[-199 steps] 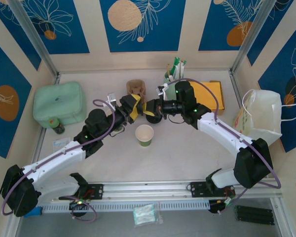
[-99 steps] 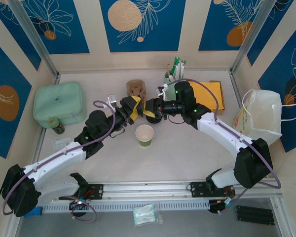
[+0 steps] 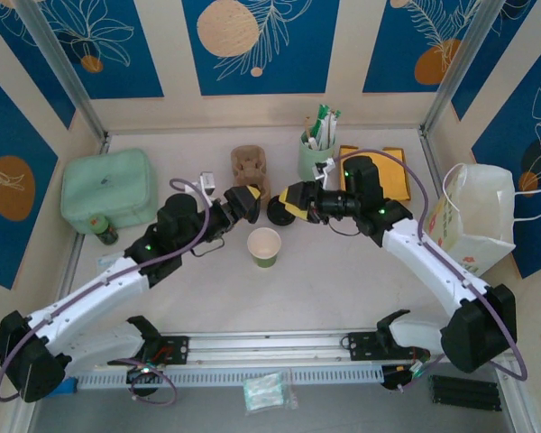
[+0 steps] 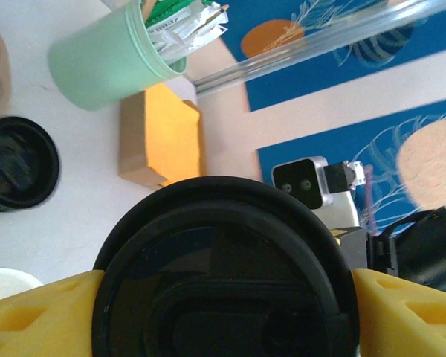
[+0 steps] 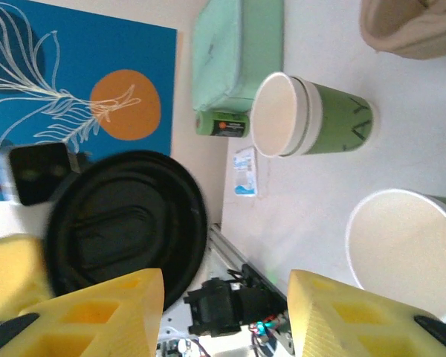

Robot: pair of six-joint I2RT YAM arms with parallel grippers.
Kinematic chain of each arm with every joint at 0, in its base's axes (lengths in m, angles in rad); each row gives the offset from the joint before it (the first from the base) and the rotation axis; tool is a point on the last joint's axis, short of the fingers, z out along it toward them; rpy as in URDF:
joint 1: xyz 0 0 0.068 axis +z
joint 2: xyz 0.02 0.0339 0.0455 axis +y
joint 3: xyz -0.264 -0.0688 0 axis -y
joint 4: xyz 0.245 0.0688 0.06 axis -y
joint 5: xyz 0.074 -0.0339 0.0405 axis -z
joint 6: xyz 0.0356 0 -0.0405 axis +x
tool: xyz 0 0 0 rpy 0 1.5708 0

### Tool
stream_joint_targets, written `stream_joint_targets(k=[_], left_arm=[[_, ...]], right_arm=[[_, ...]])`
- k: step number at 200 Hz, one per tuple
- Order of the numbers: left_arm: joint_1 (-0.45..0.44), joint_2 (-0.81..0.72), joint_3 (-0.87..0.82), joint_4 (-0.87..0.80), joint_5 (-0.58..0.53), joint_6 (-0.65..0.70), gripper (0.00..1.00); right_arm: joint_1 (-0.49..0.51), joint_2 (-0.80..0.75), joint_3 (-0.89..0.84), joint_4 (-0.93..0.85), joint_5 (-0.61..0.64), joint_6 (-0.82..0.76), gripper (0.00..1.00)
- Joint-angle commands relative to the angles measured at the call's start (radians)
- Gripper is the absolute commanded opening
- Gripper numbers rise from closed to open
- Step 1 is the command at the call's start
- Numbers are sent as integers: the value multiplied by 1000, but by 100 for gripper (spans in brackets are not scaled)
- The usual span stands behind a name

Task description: Pack the takeout coffee

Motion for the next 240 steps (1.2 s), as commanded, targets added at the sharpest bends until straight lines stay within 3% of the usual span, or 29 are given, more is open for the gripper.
stream_joint_targets(k=[1,55,240], left_arm=[[-14,-12,112,-275,-17,252,76],[-63,83,222,-490,-57,441,75],[-234,452,388,-688,-333,691,77]], right_arm=[[13,-39,-45,-129,48,-76,48],[50,-105,-155,-188,118,-109,48],[30,-170,-304,-201,188,-132,48]])
